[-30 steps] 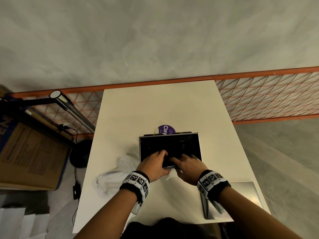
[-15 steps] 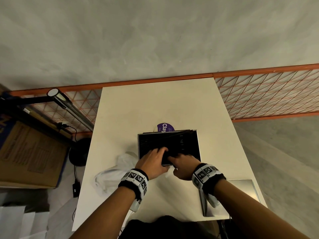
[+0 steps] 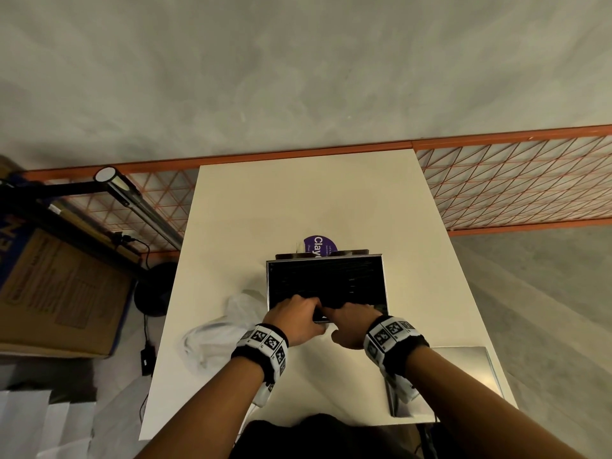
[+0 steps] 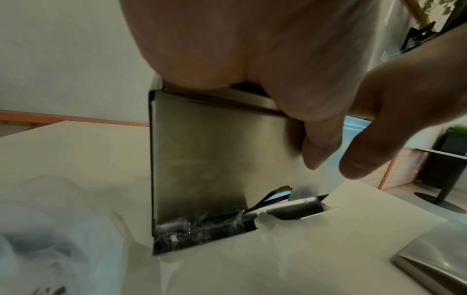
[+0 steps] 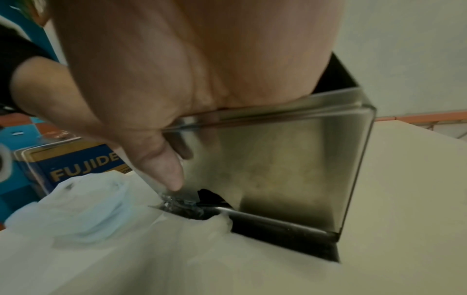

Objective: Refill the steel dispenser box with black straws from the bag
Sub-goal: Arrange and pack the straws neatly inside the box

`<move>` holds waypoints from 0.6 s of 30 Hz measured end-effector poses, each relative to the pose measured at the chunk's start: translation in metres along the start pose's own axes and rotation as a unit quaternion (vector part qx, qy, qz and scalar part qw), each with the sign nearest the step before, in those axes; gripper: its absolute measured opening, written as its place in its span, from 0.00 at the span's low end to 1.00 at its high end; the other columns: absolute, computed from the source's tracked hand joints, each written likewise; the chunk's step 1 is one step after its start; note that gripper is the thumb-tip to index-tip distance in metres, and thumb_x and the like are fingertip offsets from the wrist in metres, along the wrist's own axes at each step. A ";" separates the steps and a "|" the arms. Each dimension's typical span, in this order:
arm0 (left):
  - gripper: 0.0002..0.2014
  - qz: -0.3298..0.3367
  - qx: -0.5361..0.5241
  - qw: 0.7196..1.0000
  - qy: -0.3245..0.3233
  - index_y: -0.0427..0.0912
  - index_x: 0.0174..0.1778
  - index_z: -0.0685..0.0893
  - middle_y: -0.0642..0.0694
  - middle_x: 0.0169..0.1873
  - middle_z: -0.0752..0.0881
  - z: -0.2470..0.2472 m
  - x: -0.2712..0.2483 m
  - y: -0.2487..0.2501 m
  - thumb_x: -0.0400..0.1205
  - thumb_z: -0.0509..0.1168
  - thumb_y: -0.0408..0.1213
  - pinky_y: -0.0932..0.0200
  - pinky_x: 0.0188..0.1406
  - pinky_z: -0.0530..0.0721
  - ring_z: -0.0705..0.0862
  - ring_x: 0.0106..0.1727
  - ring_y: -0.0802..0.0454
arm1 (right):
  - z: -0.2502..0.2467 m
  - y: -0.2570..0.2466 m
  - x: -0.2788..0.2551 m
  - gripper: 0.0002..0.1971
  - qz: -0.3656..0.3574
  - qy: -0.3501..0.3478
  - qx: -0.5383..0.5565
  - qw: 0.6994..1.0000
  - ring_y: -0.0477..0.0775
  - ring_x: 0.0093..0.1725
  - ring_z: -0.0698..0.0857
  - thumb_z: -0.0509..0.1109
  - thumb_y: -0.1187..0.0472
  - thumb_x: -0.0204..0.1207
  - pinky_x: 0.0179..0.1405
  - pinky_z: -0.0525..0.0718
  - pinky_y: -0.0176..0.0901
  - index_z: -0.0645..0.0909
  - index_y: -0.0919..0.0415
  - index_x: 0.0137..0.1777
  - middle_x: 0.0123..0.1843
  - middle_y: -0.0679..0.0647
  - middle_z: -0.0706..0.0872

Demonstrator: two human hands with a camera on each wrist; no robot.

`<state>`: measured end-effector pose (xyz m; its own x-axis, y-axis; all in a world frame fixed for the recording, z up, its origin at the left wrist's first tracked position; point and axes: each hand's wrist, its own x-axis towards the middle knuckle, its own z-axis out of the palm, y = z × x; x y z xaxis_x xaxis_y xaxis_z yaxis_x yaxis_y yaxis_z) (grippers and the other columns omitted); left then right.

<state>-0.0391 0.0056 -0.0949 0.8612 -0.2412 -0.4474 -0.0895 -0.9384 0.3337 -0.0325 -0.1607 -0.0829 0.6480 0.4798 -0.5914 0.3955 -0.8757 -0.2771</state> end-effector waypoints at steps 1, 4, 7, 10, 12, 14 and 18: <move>0.18 -0.002 0.003 1.000 -0.001 0.56 0.61 0.85 0.49 0.55 0.89 0.001 -0.001 0.000 0.79 0.70 0.58 0.50 0.55 0.87 0.89 0.56 0.44 | 0.002 0.001 -0.001 0.32 -0.002 0.007 0.000 1.000 0.65 0.62 0.84 0.64 0.57 0.75 0.60 0.85 0.59 0.62 0.46 0.79 0.67 0.59 0.84; 0.18 0.001 0.006 1.000 0.009 0.55 0.62 0.85 0.49 0.54 0.90 0.003 -0.002 0.000 0.80 0.69 0.59 0.49 0.55 0.88 0.90 0.55 0.44 | 0.008 0.005 -0.004 0.31 -0.005 0.050 -0.014 0.999 0.62 0.71 0.78 0.64 0.57 0.75 0.65 0.81 0.58 0.64 0.47 0.80 0.74 0.57 0.78; 0.18 0.006 0.014 1.000 0.024 0.54 0.62 0.85 0.48 0.54 0.90 0.001 -0.001 0.001 0.80 0.69 0.57 0.50 0.55 0.87 0.90 0.56 0.43 | 0.009 0.011 -0.005 0.28 -0.006 0.084 -0.019 0.996 0.59 0.74 0.75 0.64 0.57 0.76 0.66 0.80 0.57 0.69 0.47 0.77 0.75 0.52 0.76; 0.17 0.010 0.017 0.999 0.034 0.54 0.62 0.85 0.48 0.54 0.90 -0.002 -0.001 0.002 0.80 0.69 0.56 0.51 0.54 0.87 0.90 0.55 0.43 | 0.005 0.015 -0.004 0.26 0.007 0.097 -0.008 0.995 0.60 0.71 0.78 0.64 0.56 0.76 0.64 0.82 0.55 0.71 0.47 0.75 0.74 0.52 0.78; 0.17 0.013 0.014 0.999 0.040 0.53 0.61 0.85 0.49 0.54 0.90 -0.004 0.000 0.002 0.80 0.69 0.57 0.49 0.54 0.88 0.90 0.54 0.43 | 0.004 0.016 -0.003 0.25 0.017 0.111 -0.024 0.993 0.59 0.73 0.76 0.63 0.55 0.77 0.69 0.78 0.57 0.71 0.47 0.75 0.75 0.51 0.77; 0.18 0.014 0.012 0.999 0.050 0.54 0.61 0.85 0.49 0.54 0.90 -0.005 0.001 0.002 0.79 0.69 0.57 0.49 0.52 0.89 0.90 0.54 0.43 | 0.006 0.016 -0.003 0.23 0.028 0.132 -0.063 0.989 0.57 0.77 0.72 0.63 0.53 0.79 0.72 0.71 0.61 0.72 0.48 0.75 0.76 0.50 0.76; 0.19 0.018 0.022 0.998 0.059 0.54 0.63 0.84 0.50 0.55 0.90 -0.008 0.004 0.001 0.79 0.69 0.57 0.51 0.52 0.88 0.90 0.55 0.44 | 0.006 0.014 -0.001 0.22 0.055 0.159 -0.102 0.980 0.55 0.77 0.72 0.62 0.50 0.80 0.70 0.67 0.67 0.72 0.49 0.74 0.75 0.51 0.76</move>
<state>-0.0315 0.0053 -0.0893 0.9092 -0.2478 -0.3345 -0.1420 -0.9400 0.3103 -0.0320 -0.1737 -0.0908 0.8514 0.4047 -0.3337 0.4133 -0.9093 -0.0484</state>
